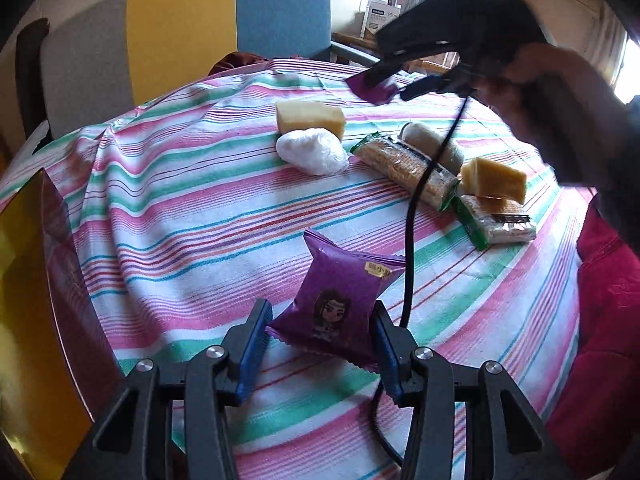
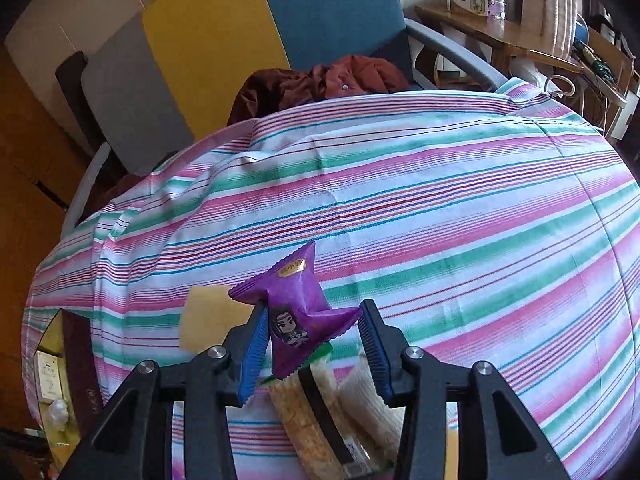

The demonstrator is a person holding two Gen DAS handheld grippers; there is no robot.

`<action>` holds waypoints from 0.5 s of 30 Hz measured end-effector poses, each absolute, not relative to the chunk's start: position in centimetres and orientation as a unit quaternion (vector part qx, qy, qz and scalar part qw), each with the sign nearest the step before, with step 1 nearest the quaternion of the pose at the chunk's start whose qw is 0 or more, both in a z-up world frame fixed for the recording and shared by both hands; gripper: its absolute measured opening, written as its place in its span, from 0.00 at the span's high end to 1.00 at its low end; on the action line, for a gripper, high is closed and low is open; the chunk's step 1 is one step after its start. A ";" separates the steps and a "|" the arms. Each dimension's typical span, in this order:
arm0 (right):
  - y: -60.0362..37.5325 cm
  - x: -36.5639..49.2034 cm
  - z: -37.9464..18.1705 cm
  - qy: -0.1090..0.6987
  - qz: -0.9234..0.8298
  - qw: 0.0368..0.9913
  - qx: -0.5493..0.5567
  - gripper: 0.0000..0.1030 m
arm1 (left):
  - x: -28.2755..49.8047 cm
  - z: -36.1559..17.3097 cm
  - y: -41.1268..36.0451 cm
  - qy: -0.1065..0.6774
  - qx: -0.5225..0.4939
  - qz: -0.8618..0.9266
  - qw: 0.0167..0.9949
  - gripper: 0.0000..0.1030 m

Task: Organize objects
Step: 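Grasp a second purple packet with the right tool while the left tool holds its packet, then carry both purple packets into the gold tray and open both tools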

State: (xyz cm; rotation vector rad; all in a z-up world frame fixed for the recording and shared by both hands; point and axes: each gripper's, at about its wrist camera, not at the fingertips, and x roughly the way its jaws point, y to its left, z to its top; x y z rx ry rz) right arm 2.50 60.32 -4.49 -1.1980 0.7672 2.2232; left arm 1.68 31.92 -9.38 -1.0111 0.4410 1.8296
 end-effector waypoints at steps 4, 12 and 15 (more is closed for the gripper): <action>58.2 5.3 -3.6 0.301 0.827 0.227 -0.418 0.57 | 2.6 -7.8 31.3 0.179 -0.400 0.756 0.487 0.52; 51.8 6.3 -7.0 0.301 0.834 0.149 -0.437 0.57 | 2.5 -3.0 27.4 0.134 -0.381 0.778 0.481 0.52; 49.9 5.2 -7.6 0.261 0.837 0.132 -0.462 0.57 | 1.4 -1.5 25.1 0.111 -0.375 0.794 0.465 0.52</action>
